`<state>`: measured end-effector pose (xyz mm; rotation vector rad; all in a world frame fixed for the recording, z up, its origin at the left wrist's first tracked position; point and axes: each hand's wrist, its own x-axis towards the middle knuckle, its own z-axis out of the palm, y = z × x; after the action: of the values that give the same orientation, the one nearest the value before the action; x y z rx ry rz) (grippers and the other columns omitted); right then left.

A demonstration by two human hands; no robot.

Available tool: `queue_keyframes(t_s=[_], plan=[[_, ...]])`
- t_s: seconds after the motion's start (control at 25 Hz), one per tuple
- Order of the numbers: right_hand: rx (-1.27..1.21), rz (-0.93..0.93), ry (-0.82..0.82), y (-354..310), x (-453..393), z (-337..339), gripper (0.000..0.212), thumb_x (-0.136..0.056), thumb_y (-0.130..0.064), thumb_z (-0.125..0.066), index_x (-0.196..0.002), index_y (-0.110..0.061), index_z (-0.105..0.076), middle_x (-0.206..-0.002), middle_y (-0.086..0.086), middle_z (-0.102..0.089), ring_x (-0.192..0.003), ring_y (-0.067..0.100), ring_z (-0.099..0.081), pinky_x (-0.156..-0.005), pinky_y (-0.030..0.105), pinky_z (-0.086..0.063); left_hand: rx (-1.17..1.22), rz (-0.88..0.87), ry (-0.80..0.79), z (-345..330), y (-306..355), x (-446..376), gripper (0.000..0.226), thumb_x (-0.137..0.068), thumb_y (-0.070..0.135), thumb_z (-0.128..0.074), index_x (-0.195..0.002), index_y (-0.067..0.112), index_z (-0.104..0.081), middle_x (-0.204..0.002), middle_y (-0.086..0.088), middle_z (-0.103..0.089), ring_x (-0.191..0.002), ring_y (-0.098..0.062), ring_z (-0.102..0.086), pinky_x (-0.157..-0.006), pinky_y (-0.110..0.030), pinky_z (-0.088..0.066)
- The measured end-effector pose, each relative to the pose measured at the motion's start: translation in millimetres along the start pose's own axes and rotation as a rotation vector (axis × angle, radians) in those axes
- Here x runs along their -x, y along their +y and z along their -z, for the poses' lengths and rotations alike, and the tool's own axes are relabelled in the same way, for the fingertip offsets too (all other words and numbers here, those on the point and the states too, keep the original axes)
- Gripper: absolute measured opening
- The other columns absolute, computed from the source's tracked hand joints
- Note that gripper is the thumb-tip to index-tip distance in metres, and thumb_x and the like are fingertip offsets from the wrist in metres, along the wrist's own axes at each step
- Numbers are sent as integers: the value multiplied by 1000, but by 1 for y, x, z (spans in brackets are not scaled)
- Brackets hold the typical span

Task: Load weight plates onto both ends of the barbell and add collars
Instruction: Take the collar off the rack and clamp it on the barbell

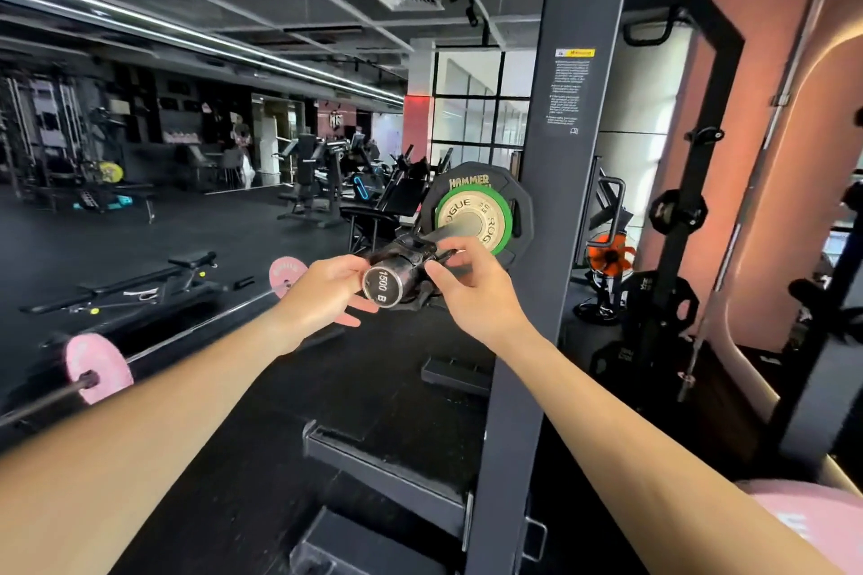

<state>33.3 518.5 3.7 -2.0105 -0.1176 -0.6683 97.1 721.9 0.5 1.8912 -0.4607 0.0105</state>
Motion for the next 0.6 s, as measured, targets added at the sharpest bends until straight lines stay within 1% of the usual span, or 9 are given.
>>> queue_keyframes(t_s=[0.12, 0.16, 0.24, 0.32, 0.36, 0.44, 0.48, 0.52, 0.6], plan=[[-24, -20, 28, 17, -23, 3, 29, -94, -36, -68, -121, -31, -59, -108, -3, -60, -79, 11, -59, -71, 21, -46, 88, 28, -56, -1, -8, -30, 24, -105, 31, -53, -108, 22, -74, -94, 3, -79, -86, -13, -76, -72, -38, -63], [-34, -22, 31, 25, -32, 5, 29, -93, -36, -68, -121, -32, -59, -105, -4, -60, -77, 10, -58, -70, 20, -45, 115, 30, -83, -3, -11, -41, 27, -105, 38, -51, -102, 28, -77, -91, 7, -80, -85, -10, -76, -68, -33, -62], [-59, -23, 36, 41, -53, 9, 28, -92, -36, -70, -118, -35, -58, -96, -7, -60, -75, 10, -60, -69, 20, -45, 135, 35, -109, -8, -14, -65, 31, -103, 44, -48, -95, 30, -75, -84, 18, -79, -79, 0, -74, -61, -18, -57], [-66, -27, 44, 58, -77, 15, 26, -91, -36, -71, -114, -38, -58, -91, -8, -60, -70, 9, -59, -68, 23, -48, 96, 11, -116, -15, -15, -93, 29, -105, 43, -46, -100, 30, -71, -84, 25, -76, -77, 10, -70, -62, -7, -50], [-65, -28, 52, 67, -91, 19, 24, -91, -35, -71, -110, -40, -59, -90, -9, -61, -68, 9, -58, -68, 23, -49, 45, -17, -137, -21, -15, -111, 28, -106, 44, -44, -103, 33, -69, -88, 29, -74, -80, 15, -67, -66, -6, -49], [-74, -30, 72, 83, -119, 25, 22, -89, -33, -73, -101, -45, -59, -88, -9, -62, -63, 9, -56, -62, 21, -49, -80, -52, -162, -30, -12, -147, 26, -107, 48, -37, -110, 45, -62, -99, 34, -69, -88, 21, -63, -73, -10, -45], [-77, -31, 81, 90, -132, 28, 22, -88, -33, -74, -98, -46, -60, -87, -9, -63, -60, 9, -56, -58, 20, -48, -119, -51, -177, -34, -11, -164, 26, -106, 52, -33, -113, 50, -58, -104, 32, -68, -93, 19, -64, -74, -11, -45], [-75, -37, 89, 98, -145, 30, 22, -88, -33, -75, -98, -46, -60, -86, -9, -63, -59, 8, -56, -57, 20, -48, -133, -40, -203, -38, -10, -181, 29, -105, 56, -30, -116, 53, -56, -106, 26, -72, -96, 11, -68, -73, -12, -47], [-67, -62, 100, 111, -164, 34, 23, -87, -34, -76, -104, -41, -62, -88, -8, -64, -62, 10, -58, -61, 24, -50, -110, -17, -258, -46, -8, -205, 38, -100, 65, -28, -122, 53, -56, -106, 12, -78, -100, -9, -74, -78, -23, -56]])
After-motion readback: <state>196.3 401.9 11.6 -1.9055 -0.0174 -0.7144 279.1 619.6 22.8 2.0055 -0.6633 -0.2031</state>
